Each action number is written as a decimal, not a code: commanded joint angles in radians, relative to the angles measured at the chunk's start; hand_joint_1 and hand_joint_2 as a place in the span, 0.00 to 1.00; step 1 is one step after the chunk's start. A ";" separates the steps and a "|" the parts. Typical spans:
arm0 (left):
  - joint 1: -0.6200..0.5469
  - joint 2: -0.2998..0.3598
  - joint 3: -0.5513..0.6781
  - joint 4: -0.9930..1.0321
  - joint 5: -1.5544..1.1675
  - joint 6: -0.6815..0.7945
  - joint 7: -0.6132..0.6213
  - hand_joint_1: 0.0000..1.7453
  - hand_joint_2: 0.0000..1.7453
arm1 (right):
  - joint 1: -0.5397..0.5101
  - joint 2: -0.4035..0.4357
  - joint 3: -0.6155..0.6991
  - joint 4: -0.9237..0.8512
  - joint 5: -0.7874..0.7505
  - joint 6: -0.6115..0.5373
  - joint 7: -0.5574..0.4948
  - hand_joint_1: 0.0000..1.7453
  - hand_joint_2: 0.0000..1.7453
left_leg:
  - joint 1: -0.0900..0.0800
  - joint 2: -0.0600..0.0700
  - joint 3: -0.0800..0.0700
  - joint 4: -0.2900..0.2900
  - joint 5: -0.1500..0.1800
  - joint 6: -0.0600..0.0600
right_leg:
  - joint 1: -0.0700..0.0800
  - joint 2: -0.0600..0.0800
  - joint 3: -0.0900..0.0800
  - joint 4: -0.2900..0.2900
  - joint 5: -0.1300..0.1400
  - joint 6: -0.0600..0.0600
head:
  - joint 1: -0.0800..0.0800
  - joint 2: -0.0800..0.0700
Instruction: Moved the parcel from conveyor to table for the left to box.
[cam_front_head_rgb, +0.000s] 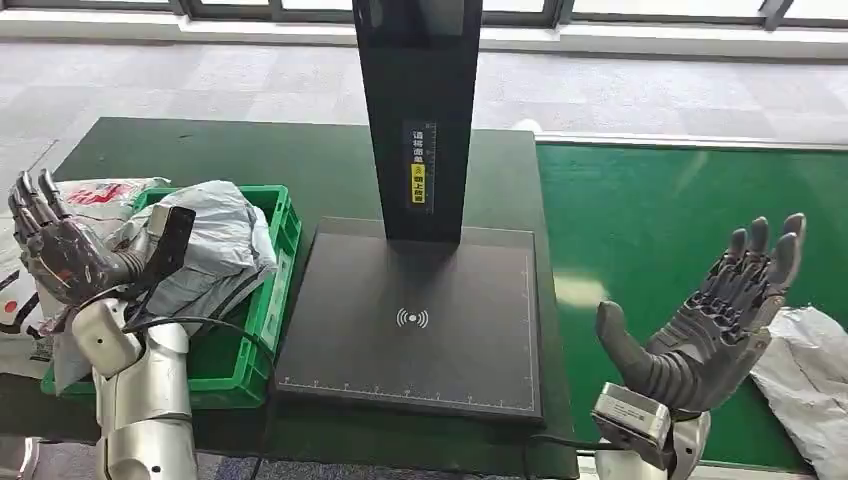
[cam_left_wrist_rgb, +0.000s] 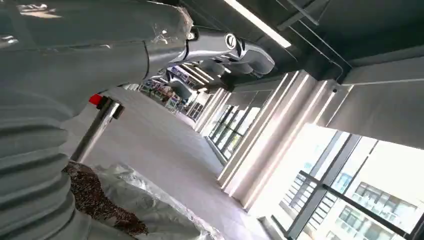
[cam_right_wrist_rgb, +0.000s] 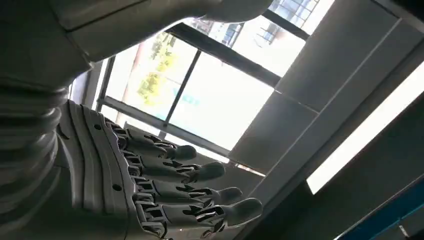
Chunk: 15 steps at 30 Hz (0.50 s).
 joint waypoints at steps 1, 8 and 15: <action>-0.020 -0.008 0.032 0.007 0.009 -0.001 -0.035 0.00 1.00 | -0.044 0.055 -0.012 0.074 0.003 0.000 -0.002 0.00 1.00 | 0.000 0.002 0.001 -0.001 0.000 0.001 | 0.001 0.000 0.000 -0.001 0.001 -0.002 | 0.000 0.000; -0.039 -0.076 0.079 -0.027 0.112 -0.001 -0.218 0.00 0.00 | -0.050 0.055 -0.050 0.104 0.008 0.000 -0.002 0.00 1.00 | 0.001 0.001 0.001 -0.002 0.001 0.002 | 0.001 -0.001 0.001 -0.002 0.001 -0.002 | 0.000 0.000; -0.038 -0.092 -0.086 0.148 0.839 -0.231 -0.586 0.00 0.00 | -0.051 0.055 -0.098 0.128 0.005 0.000 -0.002 0.00 1.00 | -0.001 -0.003 0.001 -0.001 0.001 0.001 | 0.000 -0.004 0.001 -0.001 0.000 -0.001 | 0.000 0.000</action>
